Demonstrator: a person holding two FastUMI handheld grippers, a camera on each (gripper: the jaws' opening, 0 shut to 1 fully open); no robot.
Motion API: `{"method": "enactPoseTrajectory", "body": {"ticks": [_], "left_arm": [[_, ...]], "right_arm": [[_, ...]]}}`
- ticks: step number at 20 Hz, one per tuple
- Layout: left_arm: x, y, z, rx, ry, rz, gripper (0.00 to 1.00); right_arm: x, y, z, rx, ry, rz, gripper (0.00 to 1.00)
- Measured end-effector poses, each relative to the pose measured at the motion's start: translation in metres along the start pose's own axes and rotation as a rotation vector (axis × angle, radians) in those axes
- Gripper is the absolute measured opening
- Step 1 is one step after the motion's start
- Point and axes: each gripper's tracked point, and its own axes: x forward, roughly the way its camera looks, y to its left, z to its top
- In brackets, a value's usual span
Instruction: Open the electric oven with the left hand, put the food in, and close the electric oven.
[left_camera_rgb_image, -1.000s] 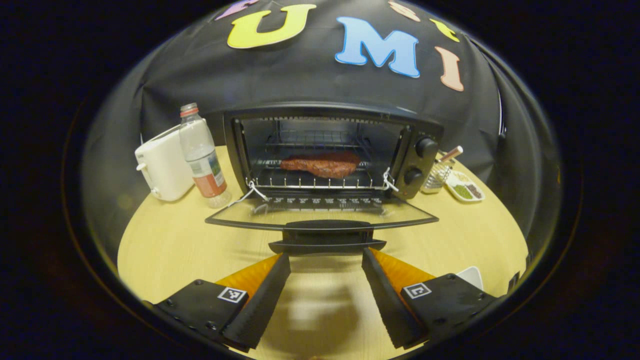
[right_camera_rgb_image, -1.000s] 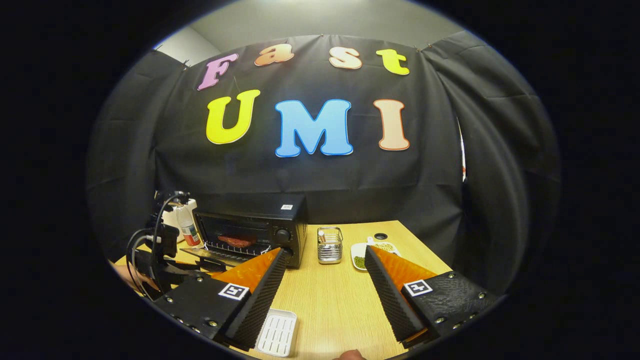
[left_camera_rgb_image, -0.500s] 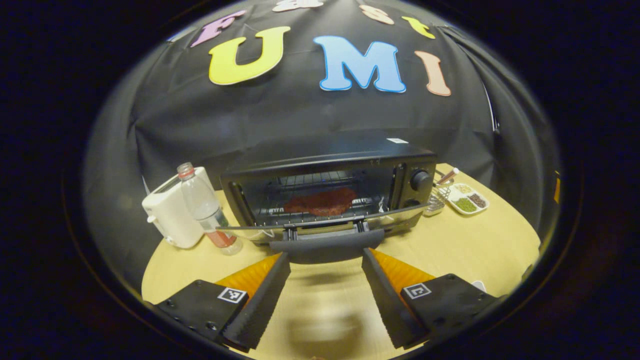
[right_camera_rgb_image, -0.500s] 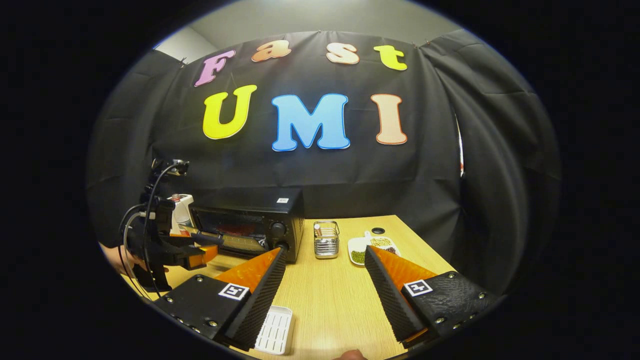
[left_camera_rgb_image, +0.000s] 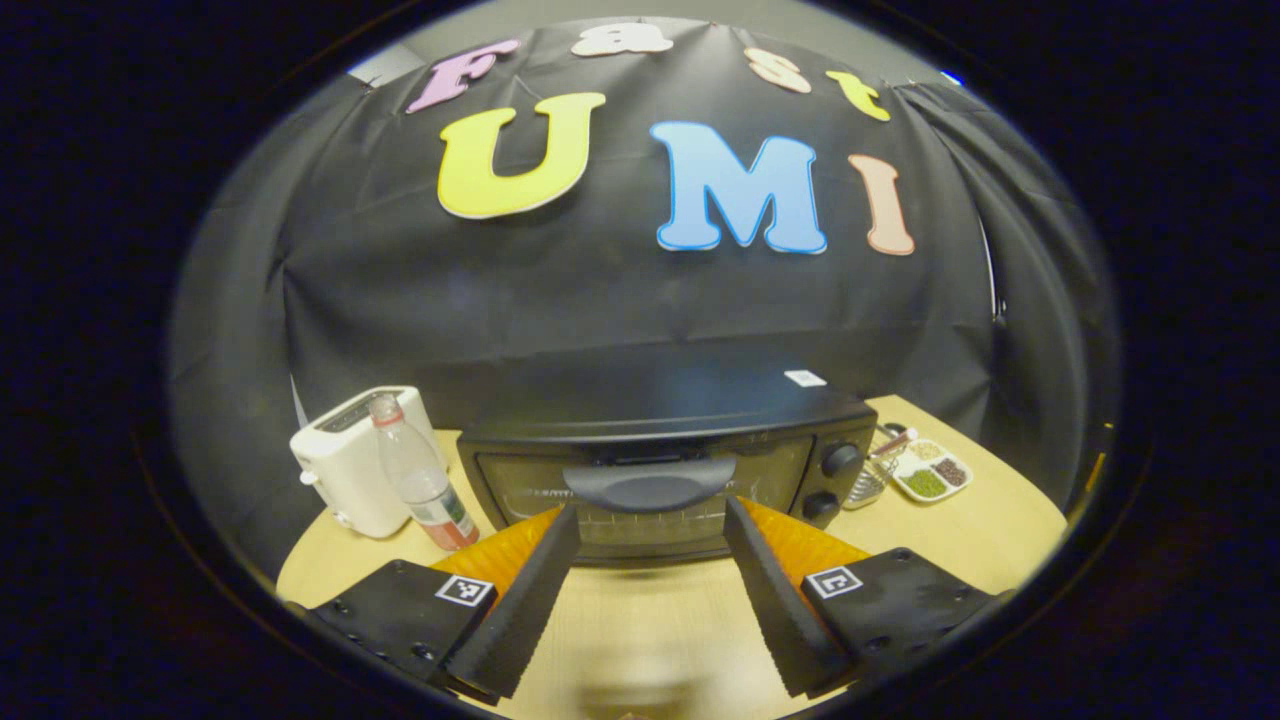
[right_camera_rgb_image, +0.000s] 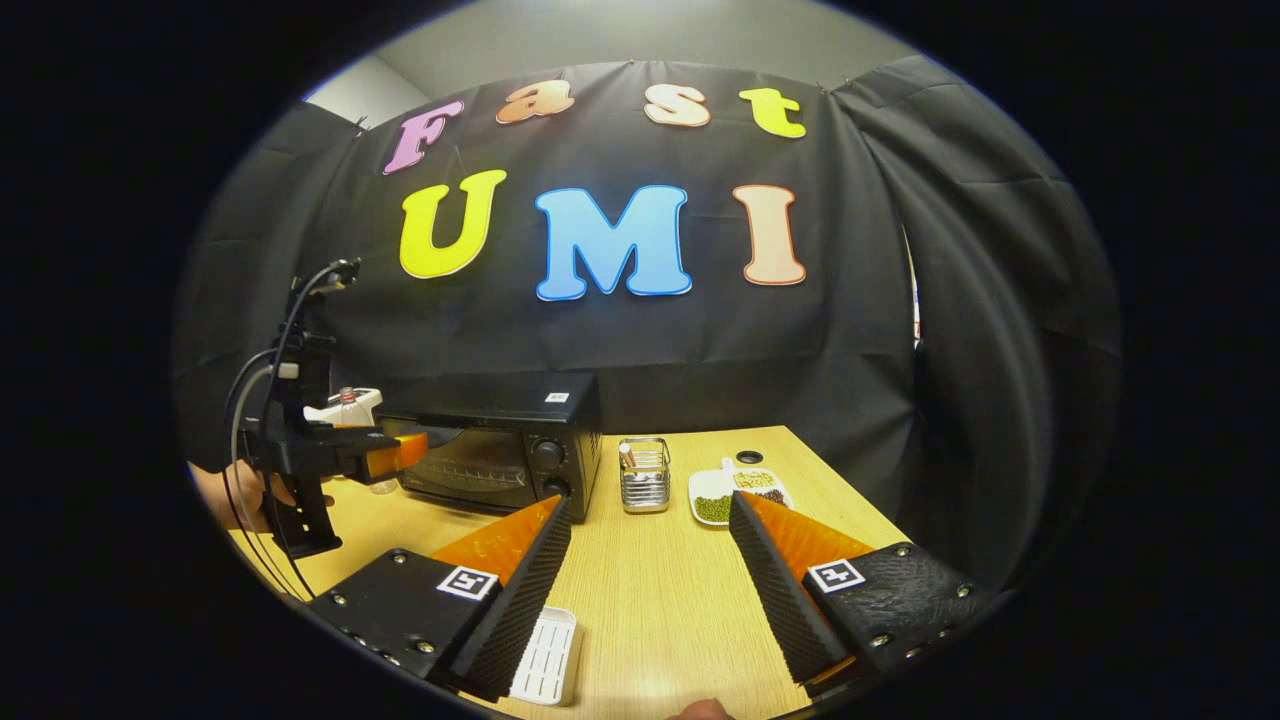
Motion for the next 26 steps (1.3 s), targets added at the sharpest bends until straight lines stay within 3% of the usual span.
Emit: {"method": "enactPoseTrajectory", "body": {"ticks": [7, 8, 10, 11, 12, 17, 18, 26], "left_arm": [[-0.081, -0.009, 0.075, -0.019, -0.190, 0.031, 1.00], [-0.095, -0.007, 0.085, -0.019, -0.220, 0.046, 0.91], [-0.125, -0.001, 0.099, -0.023, -0.271, 0.082, 1.00], [-0.141, 0.002, 0.104, -0.027, -0.289, 0.100, 0.97], [-0.154, 0.004, 0.108, -0.030, -0.304, 0.109, 0.92], [-0.199, 0.019, 0.110, 0.015, -0.330, 0.148, 0.91], [-0.206, 0.021, 0.110, 0.015, -0.330, 0.155, 1.00], [-0.258, 0.032, 0.102, -0.001, -0.346, 0.124, 1.00]], "right_arm": [[-0.011, -0.011, 0.032, -0.022, -0.078, 0.045, 0.97], [-0.013, -0.011, 0.037, -0.035, -0.091, 0.055, 0.97], [-0.017, -0.008, 0.046, -0.058, -0.121, 0.093, 0.97], [-0.020, -0.005, 0.051, -0.071, -0.137, 0.110, 0.97], [-0.021, -0.004, 0.055, -0.086, -0.148, 0.120, 0.97], [-0.036, 0.012, 0.072, -0.075, -0.191, 0.144, 0.97], [-0.039, 0.014, 0.074, -0.077, -0.200, 0.140, 0.97], [-0.071, 0.044, 0.090, -0.074, -0.257, 0.113, 0.97]]}}
